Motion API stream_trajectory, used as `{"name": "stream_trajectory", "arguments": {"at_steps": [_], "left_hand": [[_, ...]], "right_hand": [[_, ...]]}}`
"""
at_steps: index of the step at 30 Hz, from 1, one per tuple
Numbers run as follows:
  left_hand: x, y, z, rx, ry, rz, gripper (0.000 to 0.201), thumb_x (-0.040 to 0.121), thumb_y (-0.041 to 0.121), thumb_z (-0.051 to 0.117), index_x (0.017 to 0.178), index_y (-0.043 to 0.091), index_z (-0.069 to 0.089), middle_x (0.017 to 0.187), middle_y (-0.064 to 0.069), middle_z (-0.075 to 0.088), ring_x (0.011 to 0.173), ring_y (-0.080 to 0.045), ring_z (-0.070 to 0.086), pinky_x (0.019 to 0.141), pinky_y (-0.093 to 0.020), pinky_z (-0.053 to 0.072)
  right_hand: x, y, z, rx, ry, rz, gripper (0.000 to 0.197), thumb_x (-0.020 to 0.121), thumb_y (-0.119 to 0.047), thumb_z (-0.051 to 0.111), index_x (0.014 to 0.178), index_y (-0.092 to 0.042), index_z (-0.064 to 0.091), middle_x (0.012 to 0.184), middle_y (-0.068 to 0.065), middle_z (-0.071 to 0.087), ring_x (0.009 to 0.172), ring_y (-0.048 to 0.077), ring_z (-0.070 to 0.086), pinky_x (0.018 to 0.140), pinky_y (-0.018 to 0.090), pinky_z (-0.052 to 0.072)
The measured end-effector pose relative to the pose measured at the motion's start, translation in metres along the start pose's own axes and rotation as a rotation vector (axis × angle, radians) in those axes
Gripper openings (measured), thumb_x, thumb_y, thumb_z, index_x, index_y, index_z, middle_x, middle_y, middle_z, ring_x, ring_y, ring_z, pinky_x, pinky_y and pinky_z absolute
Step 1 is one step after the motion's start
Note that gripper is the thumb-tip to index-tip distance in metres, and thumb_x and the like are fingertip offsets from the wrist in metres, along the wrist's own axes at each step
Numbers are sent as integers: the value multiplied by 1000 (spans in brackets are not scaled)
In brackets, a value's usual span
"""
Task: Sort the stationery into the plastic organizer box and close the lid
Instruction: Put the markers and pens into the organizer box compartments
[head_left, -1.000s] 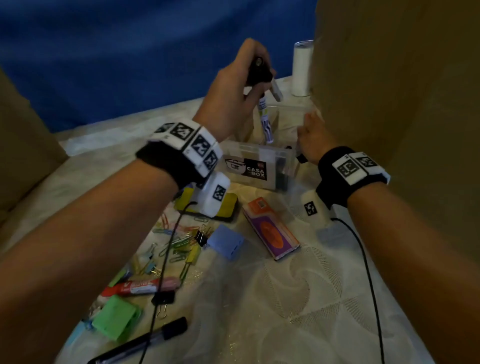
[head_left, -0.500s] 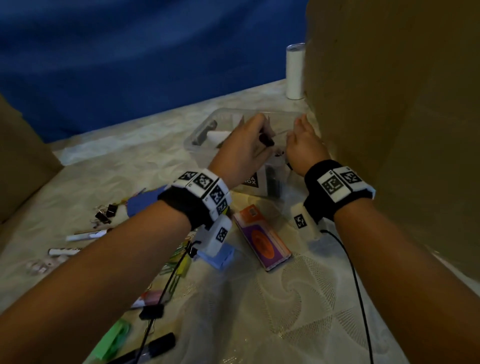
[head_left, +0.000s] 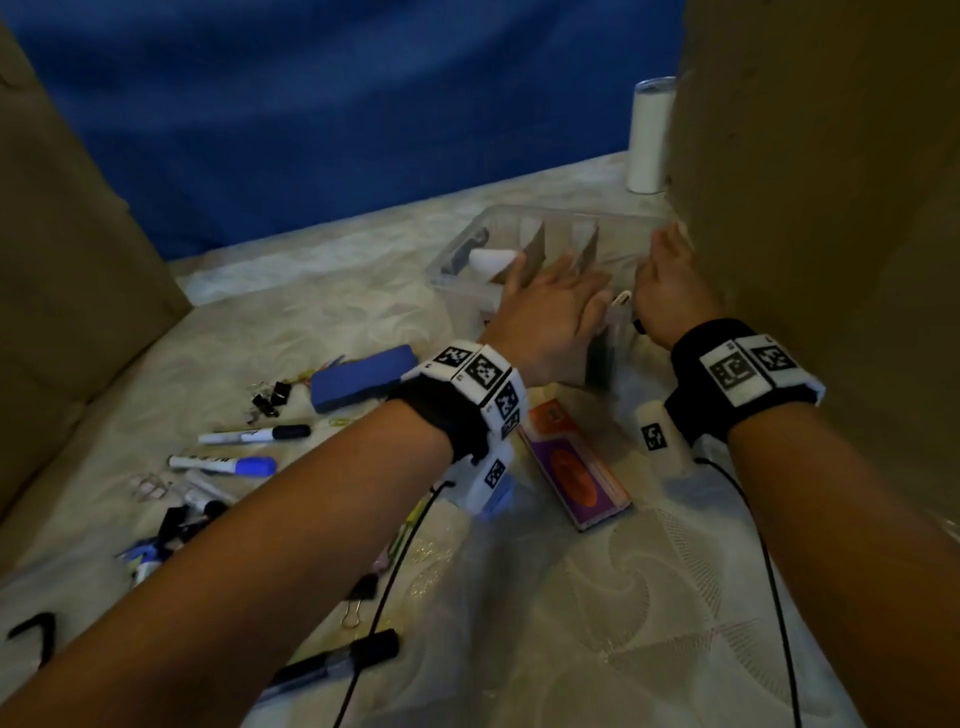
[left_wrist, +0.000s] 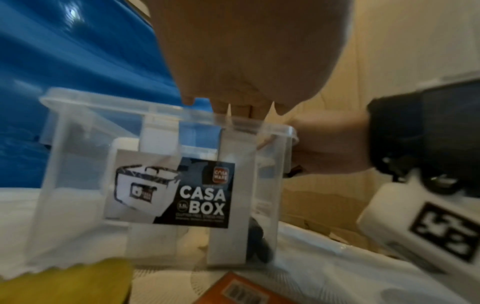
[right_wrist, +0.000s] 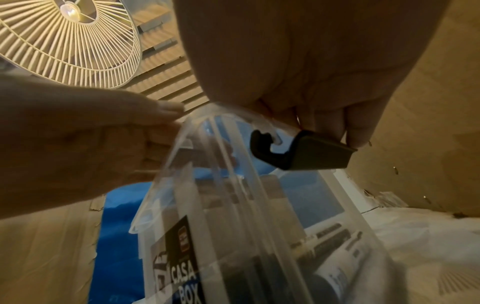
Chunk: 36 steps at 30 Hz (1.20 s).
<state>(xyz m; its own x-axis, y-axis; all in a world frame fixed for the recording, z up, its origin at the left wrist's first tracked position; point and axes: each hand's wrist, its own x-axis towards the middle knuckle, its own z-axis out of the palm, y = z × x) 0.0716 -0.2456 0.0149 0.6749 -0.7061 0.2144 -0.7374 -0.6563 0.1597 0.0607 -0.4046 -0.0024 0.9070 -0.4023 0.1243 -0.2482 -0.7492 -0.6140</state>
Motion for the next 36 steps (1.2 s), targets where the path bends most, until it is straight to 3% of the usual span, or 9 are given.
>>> {"name": "stream_trajectory", "arguments": {"at_steps": [6, 10, 14, 18, 21, 25, 30, 33, 36], "left_hand": [[-77, -8, -15, 32, 72, -36, 55, 97, 30, 36, 150, 26, 24, 159, 7, 19, 149, -16, 0, 118, -50, -5], [-147, -40, -17, 116, 34, -152, 46, 93, 34, 41, 139, 33, 41, 154, 13, 27, 149, -15, 1, 117, -57, -6], [-209, -89, -27, 96, -37, -397, 55, 82, 57, 23, 122, 38, 56, 147, 17, 38, 148, -15, 9, 117, -56, -2], [-255, -135, -54, 117, -39, -646, 30, 92, 42, 50, 121, 42, 57, 145, 18, 40, 146, -15, 16, 116, -49, 1], [-285, -174, -72, 185, -72, -763, 32, 89, 34, 57, 121, 36, 59, 141, 9, 47, 142, -23, 27, 116, -52, 12], [-301, -197, -86, 179, -121, -741, 26, 87, 26, 62, 113, 26, 66, 126, -5, 61, 117, -29, 55, 101, -44, 42], [-301, -190, -79, 269, -54, -677, 27, 89, 29, 57, 115, 27, 64, 116, 0, 63, 105, -26, 59, 82, -36, 49], [-302, -191, -71, 330, -126, -656, 30, 90, 35, 54, 119, 29, 60, 116, 1, 61, 105, -25, 57, 79, -34, 45], [-296, -199, -71, 323, -205, -639, 32, 90, 37, 53, 119, 27, 60, 120, -2, 58, 108, -27, 53, 79, -34, 43]], "right_hand": [[7, 8, 4, -28, 30, -35, 50, 101, -21, 22, 145, 2, 28, 158, 14, 17, 143, 28, 25, 116, 35, 17], [7, 2, 3, -41, 33, -39, 46, 101, -19, 28, 136, 9, 38, 149, 25, 31, 136, 36, 33, 114, 41, 26], [-10, -17, -1, -226, 114, -39, 47, 95, -24, 35, 139, -9, 40, 152, 18, 29, 138, 40, 28, 113, 54, 24], [-49, -89, 10, -235, 176, -238, 45, 94, -25, 44, 138, -14, 43, 152, 12, 30, 139, 37, 26, 114, 52, 22], [-76, -147, 39, -139, 27, -516, 37, 91, -21, 50, 126, -10, 55, 137, 17, 47, 127, 36, 42, 107, 45, 34], [-106, -213, 101, -55, -401, -588, 27, 94, -22, 50, 119, -16, 59, 131, 8, 54, 118, 27, 52, 93, 32, 42], [-117, -258, 178, -403, -741, -662, 36, 99, -15, 44, 133, -8, 49, 134, 14, 52, 111, 31, 55, 91, 36, 47], [-115, -261, 202, -637, -789, -648, 34, 99, -15, 44, 132, -11, 45, 105, 14, 51, 72, 23, 47, 68, 34, 41], [-110, -261, 215, -653, -726, -621, 28, 96, -23, 49, 117, -6, 52, 104, 13, 54, 73, 25, 48, 63, 33, 41]]}}
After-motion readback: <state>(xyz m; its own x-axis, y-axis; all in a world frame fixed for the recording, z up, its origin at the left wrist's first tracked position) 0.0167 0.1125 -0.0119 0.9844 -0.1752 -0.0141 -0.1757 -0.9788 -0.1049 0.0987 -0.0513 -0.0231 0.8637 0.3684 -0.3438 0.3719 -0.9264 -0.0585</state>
